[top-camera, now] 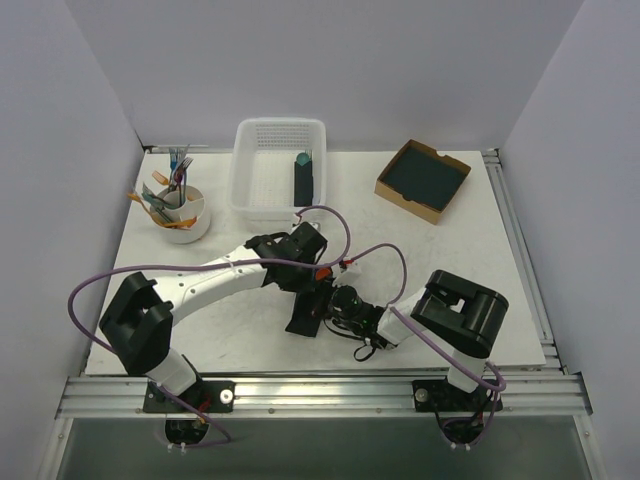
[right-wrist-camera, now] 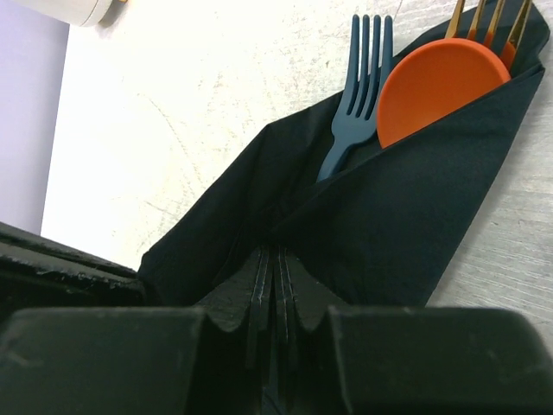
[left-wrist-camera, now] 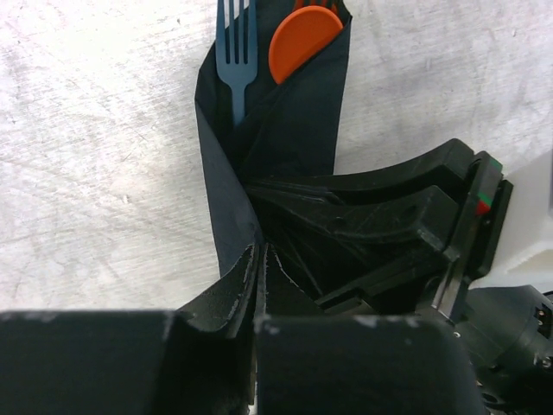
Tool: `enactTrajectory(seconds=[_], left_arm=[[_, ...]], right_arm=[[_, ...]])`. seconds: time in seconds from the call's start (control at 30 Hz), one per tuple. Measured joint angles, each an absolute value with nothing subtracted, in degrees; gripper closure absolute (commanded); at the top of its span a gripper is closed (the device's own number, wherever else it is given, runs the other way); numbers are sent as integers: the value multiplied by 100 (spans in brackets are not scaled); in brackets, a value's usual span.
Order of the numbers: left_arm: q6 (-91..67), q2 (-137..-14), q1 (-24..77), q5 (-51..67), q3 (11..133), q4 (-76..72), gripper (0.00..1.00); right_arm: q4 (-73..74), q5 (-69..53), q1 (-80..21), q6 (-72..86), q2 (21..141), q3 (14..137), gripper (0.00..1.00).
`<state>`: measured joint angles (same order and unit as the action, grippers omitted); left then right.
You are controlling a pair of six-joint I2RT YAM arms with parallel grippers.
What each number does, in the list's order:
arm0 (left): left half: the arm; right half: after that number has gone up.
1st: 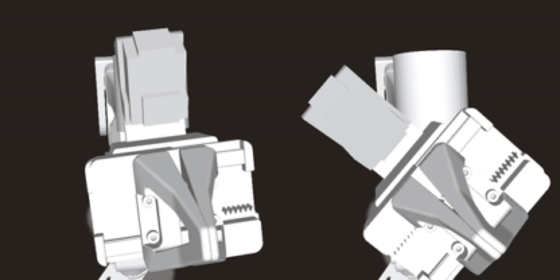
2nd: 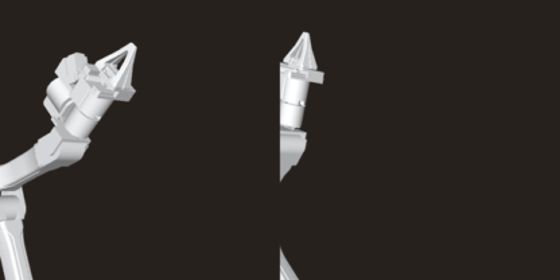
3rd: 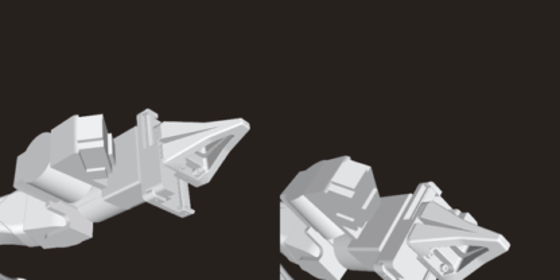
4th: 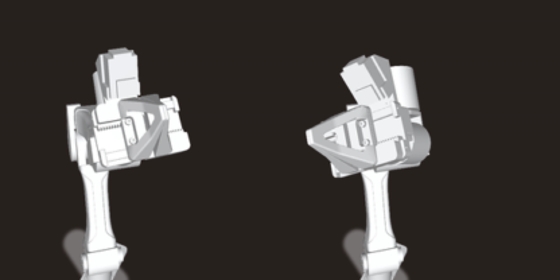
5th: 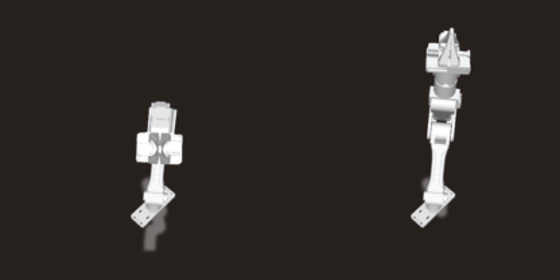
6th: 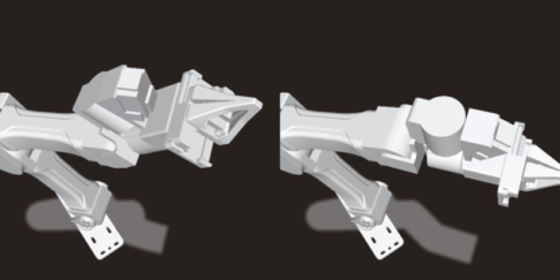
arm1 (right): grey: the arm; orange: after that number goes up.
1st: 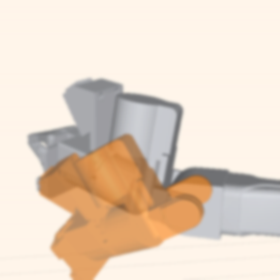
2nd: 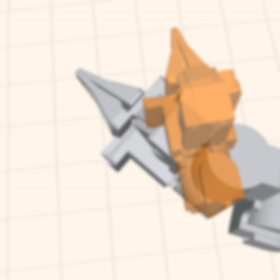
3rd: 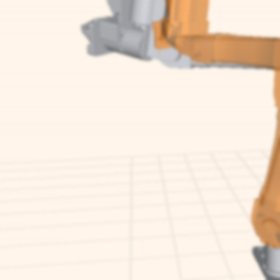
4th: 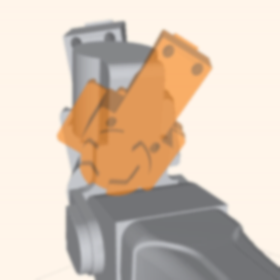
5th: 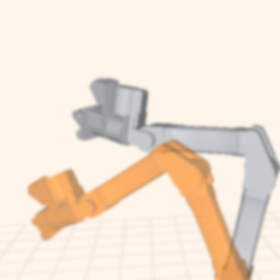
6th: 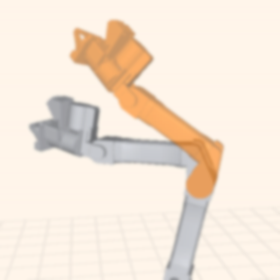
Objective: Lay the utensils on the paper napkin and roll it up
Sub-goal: Roll the napkin at the center of the board.
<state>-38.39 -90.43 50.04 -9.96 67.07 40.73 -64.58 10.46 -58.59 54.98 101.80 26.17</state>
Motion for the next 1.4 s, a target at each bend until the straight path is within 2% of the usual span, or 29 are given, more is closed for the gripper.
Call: enactTrajectory(seconds=[0.8, 1.4], left_arm=[[-3876, -9045, 5048, -926, 6353, 3621, 98], [-3863, -9076, 5050, -1170, 6324, 3645, 98]], right_arm=[[-6755, 963, -5778, 5680, 10158, 2373, 100], [-5968, 1015, -5780, 5531, 9142, 2252, 99]])
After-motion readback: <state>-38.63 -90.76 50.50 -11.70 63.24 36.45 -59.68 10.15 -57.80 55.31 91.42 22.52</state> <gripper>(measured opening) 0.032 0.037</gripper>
